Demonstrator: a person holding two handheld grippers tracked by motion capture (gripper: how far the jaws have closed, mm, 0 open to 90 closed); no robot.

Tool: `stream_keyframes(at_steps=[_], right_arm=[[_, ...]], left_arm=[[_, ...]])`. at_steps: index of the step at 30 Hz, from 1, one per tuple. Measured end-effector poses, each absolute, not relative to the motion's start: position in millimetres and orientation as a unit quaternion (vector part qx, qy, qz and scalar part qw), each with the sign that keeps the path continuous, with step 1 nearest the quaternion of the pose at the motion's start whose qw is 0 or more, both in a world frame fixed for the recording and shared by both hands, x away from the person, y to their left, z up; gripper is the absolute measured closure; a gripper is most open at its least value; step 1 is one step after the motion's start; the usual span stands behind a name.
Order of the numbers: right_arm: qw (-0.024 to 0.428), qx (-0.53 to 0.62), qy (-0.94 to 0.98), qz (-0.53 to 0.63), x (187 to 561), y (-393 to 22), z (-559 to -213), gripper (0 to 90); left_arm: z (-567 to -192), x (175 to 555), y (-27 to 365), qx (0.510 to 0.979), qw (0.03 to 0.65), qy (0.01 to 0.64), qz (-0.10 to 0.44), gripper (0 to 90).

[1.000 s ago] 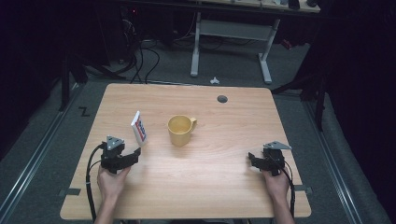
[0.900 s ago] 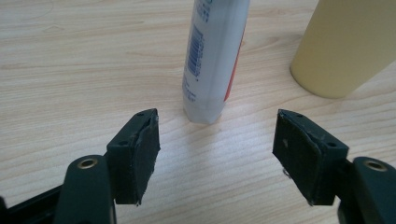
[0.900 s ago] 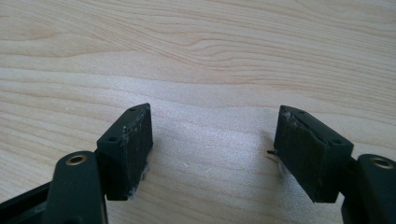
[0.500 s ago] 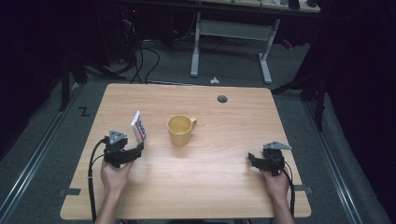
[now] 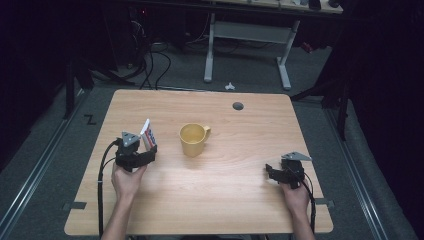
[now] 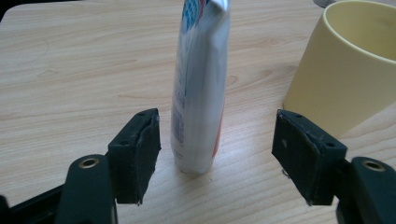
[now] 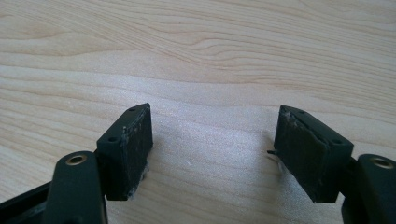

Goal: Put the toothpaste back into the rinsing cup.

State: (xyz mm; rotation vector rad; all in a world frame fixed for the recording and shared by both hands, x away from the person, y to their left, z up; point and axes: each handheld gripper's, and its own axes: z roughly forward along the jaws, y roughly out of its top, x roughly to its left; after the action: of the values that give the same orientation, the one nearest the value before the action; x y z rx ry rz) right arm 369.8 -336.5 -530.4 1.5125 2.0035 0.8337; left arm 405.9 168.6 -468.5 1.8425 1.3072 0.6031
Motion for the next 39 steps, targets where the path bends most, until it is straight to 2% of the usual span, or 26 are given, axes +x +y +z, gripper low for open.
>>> stream_keyframes(at_steps=[14, 26, 39], right_arm=[[0.246, 0.554, 0.734, 0.306, 369.7, -336.4, -530.4, 28.0], [0.245, 0.554, 0.734, 0.306, 369.6, -336.3, -530.3, 28.0], [0.245, 0.554, 0.734, 0.306, 369.6, -336.4, -530.4, 28.0]], left_arm=[[-468.4, 420.1, 166.4, 0.717, 0.387, 0.524, 0.25, 34.0], [-472.7, 430.2, 166.5, 0.695, 0.411, 0.539, 0.241, 36.0], [-473.2, 439.9, 154.2, 0.707, 0.388, 0.534, 0.256, 41.8]])
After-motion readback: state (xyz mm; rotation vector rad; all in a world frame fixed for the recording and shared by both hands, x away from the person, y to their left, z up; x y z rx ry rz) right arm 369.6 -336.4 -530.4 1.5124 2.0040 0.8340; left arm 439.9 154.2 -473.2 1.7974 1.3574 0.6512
